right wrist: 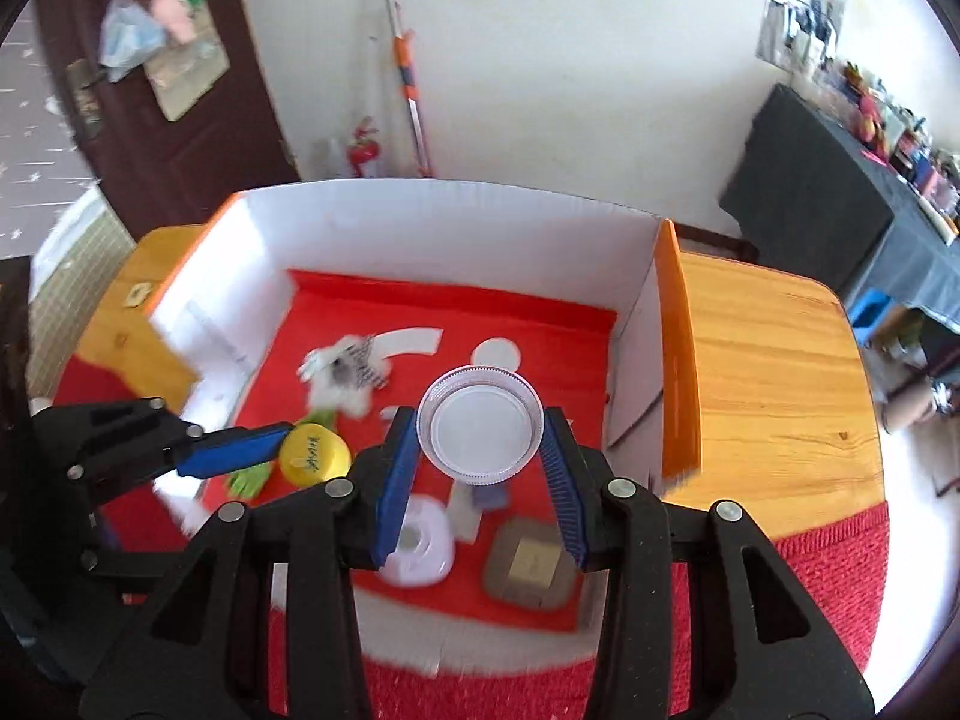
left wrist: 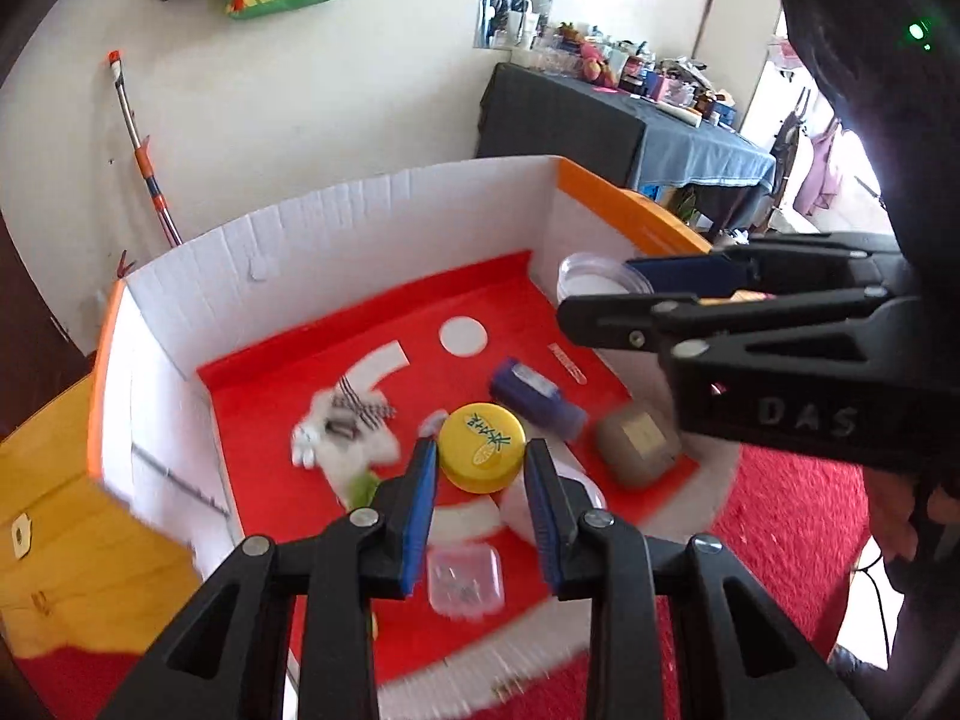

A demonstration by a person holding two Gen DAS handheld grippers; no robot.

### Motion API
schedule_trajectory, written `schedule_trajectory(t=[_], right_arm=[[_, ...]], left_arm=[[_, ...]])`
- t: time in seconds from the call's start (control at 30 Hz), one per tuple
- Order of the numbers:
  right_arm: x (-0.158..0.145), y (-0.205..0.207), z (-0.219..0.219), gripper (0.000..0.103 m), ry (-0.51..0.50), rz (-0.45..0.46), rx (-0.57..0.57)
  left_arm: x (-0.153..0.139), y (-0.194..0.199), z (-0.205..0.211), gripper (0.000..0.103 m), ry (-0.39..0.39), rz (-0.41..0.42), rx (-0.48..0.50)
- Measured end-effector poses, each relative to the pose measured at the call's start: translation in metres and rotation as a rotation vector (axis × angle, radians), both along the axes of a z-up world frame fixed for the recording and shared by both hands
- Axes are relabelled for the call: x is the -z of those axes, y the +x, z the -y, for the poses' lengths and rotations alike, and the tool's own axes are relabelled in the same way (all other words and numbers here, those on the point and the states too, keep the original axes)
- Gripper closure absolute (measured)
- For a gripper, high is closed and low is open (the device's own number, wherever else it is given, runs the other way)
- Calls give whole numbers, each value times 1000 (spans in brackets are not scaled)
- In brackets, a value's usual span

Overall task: Organize objects
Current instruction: 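Carry the yellow cap with the left tool into the box while the right carries the lid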

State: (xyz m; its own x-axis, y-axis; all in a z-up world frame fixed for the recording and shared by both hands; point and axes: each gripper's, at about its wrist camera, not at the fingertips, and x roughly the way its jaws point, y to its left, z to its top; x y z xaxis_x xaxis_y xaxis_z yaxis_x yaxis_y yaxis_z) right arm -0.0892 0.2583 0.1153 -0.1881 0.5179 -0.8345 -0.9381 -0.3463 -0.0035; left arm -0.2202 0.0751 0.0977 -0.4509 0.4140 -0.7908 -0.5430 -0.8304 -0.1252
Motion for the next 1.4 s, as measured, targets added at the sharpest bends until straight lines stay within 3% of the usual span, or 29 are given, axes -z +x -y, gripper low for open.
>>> schedule_trajectory(t=[0.17,0.6,1.4], right_arm=[[14,-1,-35,64,-88,10,90],[39,-5,-86,64,-193,56,181],[81,-1,-108,63,-277,21,238]], left_arm=[[5,-28,-7,72,6,39,-3],[32,-66,-26,72,2,112,-37],[60,-91,-27,72,9,214,-130]])
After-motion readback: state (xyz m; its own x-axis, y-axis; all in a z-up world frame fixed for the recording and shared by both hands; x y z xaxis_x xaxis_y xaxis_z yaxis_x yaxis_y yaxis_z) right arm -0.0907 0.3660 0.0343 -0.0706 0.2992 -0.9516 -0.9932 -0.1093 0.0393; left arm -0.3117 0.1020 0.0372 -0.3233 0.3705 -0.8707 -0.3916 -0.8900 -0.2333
